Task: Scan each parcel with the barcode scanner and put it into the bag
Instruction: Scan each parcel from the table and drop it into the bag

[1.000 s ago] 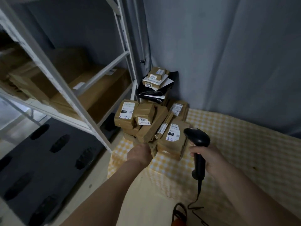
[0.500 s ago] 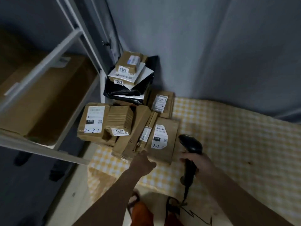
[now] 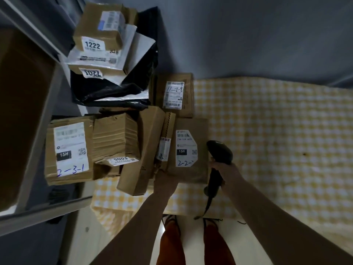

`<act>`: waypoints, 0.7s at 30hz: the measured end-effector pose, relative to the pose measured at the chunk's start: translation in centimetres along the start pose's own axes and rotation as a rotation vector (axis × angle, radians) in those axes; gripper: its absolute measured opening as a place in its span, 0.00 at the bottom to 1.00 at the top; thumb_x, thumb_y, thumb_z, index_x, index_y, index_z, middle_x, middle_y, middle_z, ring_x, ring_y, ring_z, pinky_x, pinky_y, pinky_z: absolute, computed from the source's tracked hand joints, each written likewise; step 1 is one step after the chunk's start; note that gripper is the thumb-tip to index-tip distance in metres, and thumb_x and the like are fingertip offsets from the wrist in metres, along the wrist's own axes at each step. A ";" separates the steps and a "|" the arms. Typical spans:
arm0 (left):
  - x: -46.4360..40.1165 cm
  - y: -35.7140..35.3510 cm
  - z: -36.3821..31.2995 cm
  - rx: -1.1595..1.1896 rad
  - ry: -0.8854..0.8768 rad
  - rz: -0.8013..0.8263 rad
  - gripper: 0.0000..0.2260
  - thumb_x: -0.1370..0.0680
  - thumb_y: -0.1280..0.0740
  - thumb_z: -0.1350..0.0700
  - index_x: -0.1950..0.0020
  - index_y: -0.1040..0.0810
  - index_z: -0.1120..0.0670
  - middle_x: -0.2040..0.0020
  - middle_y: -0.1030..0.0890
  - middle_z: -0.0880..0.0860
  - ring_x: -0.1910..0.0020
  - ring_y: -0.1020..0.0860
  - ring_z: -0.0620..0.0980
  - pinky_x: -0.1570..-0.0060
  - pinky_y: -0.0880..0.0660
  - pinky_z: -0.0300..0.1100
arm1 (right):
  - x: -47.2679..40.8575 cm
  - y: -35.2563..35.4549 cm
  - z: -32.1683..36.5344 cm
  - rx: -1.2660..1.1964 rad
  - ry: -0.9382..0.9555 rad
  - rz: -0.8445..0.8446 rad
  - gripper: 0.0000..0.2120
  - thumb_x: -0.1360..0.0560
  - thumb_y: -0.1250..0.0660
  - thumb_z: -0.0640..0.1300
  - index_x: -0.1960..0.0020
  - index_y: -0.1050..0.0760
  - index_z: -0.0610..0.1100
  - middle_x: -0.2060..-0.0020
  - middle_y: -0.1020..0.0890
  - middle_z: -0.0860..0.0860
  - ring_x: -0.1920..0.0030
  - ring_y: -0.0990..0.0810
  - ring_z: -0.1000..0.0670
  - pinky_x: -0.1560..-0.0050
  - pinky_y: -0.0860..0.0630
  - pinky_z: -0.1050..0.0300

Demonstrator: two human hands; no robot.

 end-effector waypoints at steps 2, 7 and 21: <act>-0.5 -0.2 0.1 0.054 -0.033 0.027 0.22 0.21 0.35 0.65 0.30 0.38 0.69 0.30 0.33 0.68 0.32 0.33 0.65 0.56 0.32 0.43 | -0.5 -0.8 -0.7 -0.026 0.001 0.009 0.07 0.30 0.28 0.34 0.54 0.25 0.39 0.55 0.21 0.41 0.53 0.21 0.40 0.44 0.24 0.44; -0.6 -1.4 1.0 0.270 -0.087 0.070 0.24 0.23 0.32 0.62 0.28 0.34 0.58 0.34 0.27 0.56 0.47 0.29 0.51 0.50 0.33 0.41 | 0.1 -1.2 -1.8 -0.030 0.094 -0.042 0.08 0.31 0.28 0.32 0.54 0.23 0.40 0.53 0.19 0.41 0.51 0.20 0.39 0.43 0.24 0.38; 3.3 -6.1 -2.7 -0.436 -0.498 -0.105 0.08 0.24 0.33 0.55 0.47 0.24 0.57 0.48 0.26 0.52 0.49 0.26 0.49 0.55 0.29 0.40 | 2.0 8.9 -3.0 -0.098 0.154 -0.208 0.17 0.30 0.30 0.32 0.41 0.25 0.39 0.58 0.21 0.47 0.57 0.23 0.46 0.53 0.27 0.51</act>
Point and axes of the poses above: each hand's wrist, its own x-axis away from the middle knuckle, its own y-axis out of the back of the hand, z = x × y, the point moved 6 cm from there along -x, towards the middle knuckle
